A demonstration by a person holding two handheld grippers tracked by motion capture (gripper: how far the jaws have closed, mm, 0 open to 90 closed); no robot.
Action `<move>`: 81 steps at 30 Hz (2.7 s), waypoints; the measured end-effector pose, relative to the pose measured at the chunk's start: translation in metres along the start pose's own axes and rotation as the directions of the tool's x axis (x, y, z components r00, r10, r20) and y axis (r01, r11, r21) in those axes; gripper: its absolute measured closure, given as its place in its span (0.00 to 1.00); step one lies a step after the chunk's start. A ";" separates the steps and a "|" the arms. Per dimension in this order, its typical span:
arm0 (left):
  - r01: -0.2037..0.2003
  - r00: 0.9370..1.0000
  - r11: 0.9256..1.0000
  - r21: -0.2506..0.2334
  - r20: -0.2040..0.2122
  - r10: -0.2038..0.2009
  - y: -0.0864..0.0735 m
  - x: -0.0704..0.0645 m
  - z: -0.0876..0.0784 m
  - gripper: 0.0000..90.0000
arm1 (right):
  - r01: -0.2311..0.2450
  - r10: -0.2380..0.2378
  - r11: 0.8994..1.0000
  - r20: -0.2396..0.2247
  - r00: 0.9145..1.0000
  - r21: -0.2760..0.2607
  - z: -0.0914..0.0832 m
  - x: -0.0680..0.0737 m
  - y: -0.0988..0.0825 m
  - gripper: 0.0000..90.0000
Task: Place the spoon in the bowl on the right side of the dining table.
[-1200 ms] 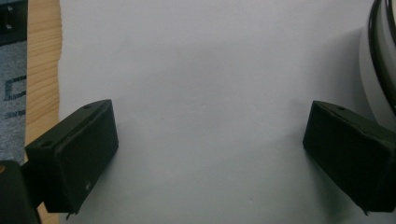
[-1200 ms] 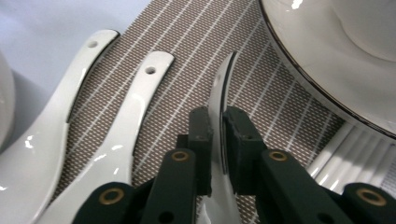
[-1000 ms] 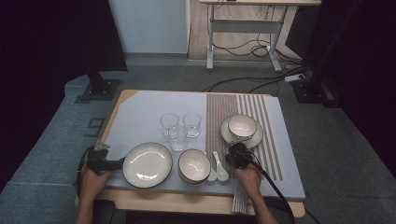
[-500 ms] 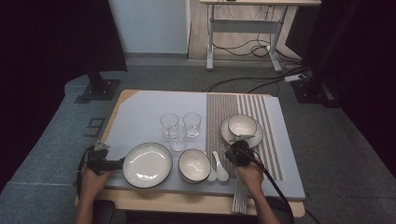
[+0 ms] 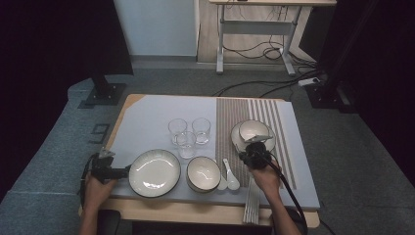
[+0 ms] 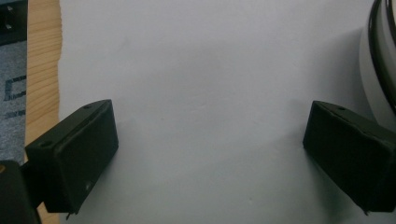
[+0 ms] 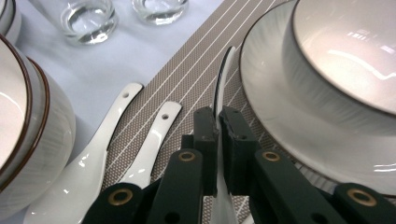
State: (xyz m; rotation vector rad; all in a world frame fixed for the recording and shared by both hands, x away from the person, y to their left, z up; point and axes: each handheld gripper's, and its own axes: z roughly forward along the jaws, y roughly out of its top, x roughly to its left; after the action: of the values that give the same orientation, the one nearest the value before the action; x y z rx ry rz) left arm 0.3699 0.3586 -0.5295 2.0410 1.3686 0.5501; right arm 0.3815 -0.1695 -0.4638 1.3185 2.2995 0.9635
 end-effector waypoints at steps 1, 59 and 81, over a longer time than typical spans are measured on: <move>0.000 1.000 1.000 0.000 0.000 0.000 0.000 0.000 0.000 0.03 | 0.000 0.000 1.000 0.001 1.000 -0.003 -0.001 -0.001 0.001 0.94; -0.001 1.000 1.000 0.001 0.001 0.001 0.000 0.000 0.000 0.03 | -0.059 0.069 0.994 0.120 0.990 -0.089 0.009 -0.075 0.074 0.94; -0.001 1.000 1.000 0.001 0.001 0.001 0.000 0.000 0.000 0.03 | -0.082 0.095 0.993 0.149 0.984 -0.089 0.036 -0.087 0.079 0.94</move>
State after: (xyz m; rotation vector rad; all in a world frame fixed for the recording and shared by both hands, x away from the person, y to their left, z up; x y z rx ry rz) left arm 0.3702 0.3588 -0.5295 2.0423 1.3675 0.5488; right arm 0.4973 -0.2017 -0.4400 1.4191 2.0805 0.9398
